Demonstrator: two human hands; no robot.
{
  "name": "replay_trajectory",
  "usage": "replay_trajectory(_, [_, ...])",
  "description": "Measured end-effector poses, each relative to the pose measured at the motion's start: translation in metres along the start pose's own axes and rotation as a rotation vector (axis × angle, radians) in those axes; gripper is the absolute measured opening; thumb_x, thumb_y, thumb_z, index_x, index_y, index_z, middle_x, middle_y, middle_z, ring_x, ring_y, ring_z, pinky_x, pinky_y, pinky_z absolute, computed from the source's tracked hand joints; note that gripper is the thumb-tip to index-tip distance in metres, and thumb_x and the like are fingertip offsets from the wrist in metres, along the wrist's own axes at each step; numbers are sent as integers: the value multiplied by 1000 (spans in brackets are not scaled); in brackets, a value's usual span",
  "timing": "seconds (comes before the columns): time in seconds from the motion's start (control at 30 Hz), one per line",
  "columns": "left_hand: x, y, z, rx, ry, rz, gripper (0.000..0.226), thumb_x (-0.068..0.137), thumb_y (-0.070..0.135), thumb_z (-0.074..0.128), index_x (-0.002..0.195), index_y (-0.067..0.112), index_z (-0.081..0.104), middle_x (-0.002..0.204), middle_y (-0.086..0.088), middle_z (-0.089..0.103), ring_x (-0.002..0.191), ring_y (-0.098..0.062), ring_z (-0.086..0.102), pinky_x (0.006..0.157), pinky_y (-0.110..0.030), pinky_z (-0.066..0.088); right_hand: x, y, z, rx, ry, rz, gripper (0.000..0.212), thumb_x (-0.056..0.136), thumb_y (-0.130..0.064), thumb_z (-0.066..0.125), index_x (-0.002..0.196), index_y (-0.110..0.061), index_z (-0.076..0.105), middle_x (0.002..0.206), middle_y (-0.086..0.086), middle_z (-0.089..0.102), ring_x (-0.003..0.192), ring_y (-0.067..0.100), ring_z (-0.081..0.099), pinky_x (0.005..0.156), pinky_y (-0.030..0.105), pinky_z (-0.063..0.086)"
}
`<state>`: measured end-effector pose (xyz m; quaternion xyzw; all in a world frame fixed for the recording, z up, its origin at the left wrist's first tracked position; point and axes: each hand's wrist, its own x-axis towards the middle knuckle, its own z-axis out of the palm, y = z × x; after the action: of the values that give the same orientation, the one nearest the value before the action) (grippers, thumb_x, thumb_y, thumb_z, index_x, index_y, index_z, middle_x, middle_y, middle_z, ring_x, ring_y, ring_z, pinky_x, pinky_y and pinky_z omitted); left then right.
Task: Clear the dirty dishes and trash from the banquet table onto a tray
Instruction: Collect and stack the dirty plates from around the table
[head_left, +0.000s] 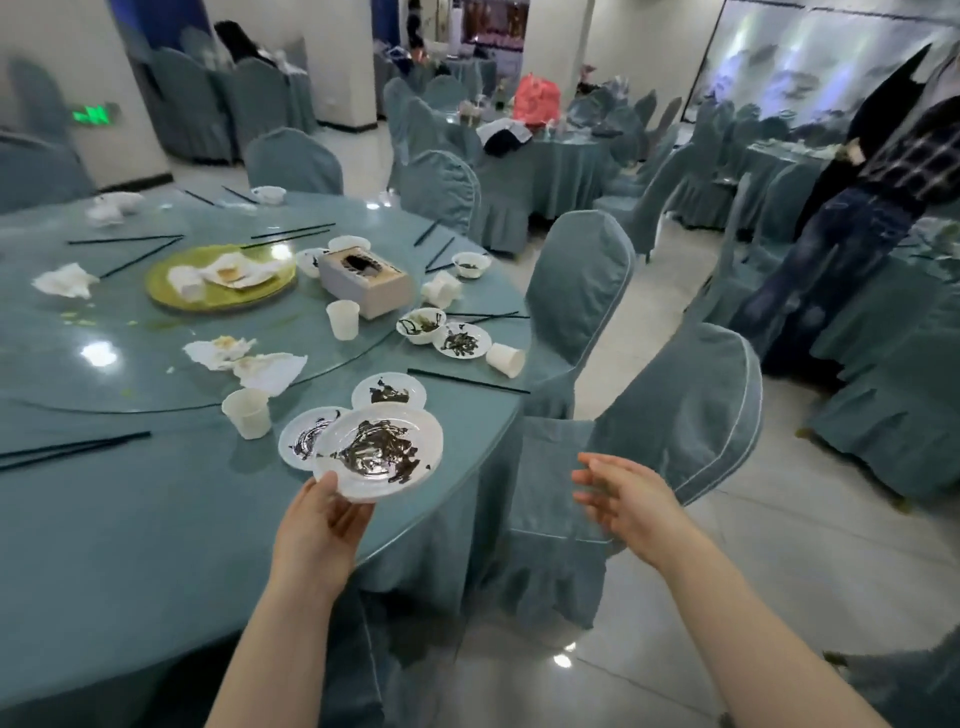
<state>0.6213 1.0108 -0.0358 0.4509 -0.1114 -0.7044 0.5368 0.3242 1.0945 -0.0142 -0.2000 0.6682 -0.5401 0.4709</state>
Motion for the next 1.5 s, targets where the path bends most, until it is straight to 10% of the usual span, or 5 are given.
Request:
replay_trajectory(0.93, [97, -28, -15, -232, 608, 229, 10, 97, 20, 51, 96, 18, 60, 85, -6, 68, 78, -19, 60, 52, -19, 56, 295, 28, 183, -443, -411, 311, 16, 95, -19, 56, 105, -9, 49, 78, 10, 66, 57, 19, 59, 49, 24, 45])
replay_trajectory(1.2, [92, -35, -2, -408, 729, 257, 11, 96, 21, 53, 100, 15, 61, 94, -11, 69, 84, -19, 64, 55, -22, 58, 344, 27, 250, -693, -357, 183, 19, 87, -13, 60, 72, -2, 56, 54, 10, 63, 32, 13, 55, 29, 13, 32])
replay_trajectory(1.5, [96, -33, 5, -437, 831, 334, 13, 95, 21, 53, 104, 17, 62, 94, -10, 71, 85, -19, 65, 58, -23, 57, 337, 40, 294, -650, -636, 193, 11, 89, -10, 58, 99, -5, 55, 63, 9, 63, 39, 9, 58, 34, 16, 39])
